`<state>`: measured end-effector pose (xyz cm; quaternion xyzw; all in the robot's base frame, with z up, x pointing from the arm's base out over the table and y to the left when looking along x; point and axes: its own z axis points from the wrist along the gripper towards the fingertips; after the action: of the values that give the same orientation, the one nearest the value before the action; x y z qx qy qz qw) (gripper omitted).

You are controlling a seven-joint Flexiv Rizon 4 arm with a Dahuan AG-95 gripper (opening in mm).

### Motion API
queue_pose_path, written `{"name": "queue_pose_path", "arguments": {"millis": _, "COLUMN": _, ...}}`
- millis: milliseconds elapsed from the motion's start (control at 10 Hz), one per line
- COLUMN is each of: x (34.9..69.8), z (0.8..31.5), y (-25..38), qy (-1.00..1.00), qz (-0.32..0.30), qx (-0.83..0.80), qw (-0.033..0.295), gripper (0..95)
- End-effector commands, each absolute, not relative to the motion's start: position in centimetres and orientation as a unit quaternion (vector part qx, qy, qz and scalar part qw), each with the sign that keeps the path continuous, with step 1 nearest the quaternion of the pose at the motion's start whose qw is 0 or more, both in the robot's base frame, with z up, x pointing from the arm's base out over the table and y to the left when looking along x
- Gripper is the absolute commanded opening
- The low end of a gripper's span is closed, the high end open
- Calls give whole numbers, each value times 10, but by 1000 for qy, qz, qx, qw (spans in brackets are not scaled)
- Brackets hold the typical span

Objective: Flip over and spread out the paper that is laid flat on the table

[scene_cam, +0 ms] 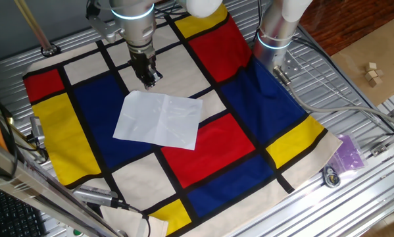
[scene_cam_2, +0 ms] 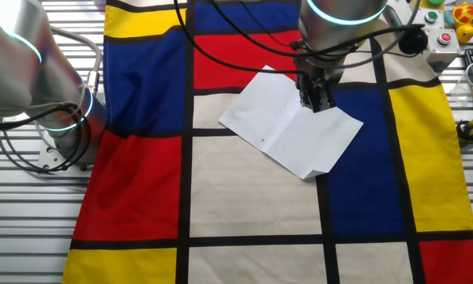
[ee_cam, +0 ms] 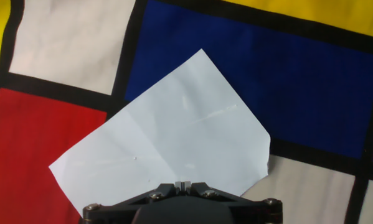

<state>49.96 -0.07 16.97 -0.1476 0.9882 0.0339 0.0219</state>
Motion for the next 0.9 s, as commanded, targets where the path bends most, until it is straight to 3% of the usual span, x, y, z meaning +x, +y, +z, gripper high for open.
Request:
{"name": "queue_pose_path", "arguments": {"millis": 100, "x": 500, "z": 170, "y": 0, "qy": 987, "qz": 32, "qx": -153, "qw": 45, "gripper": 0}}
{"name": "queue_pose_path", "arguments": {"millis": 600, "x": 500, "z": 170, "y": 0, "qy": 983, "qz": -5, "qx": -179, "qw": 41, "gripper": 0}}
{"name": "queue_pose_path", "arguments": {"millis": 900, "x": 500, "z": 170, "y": 0, "qy": 988, "qz": -12, "qx": -151, "qw": 1, "gripper": 0}}
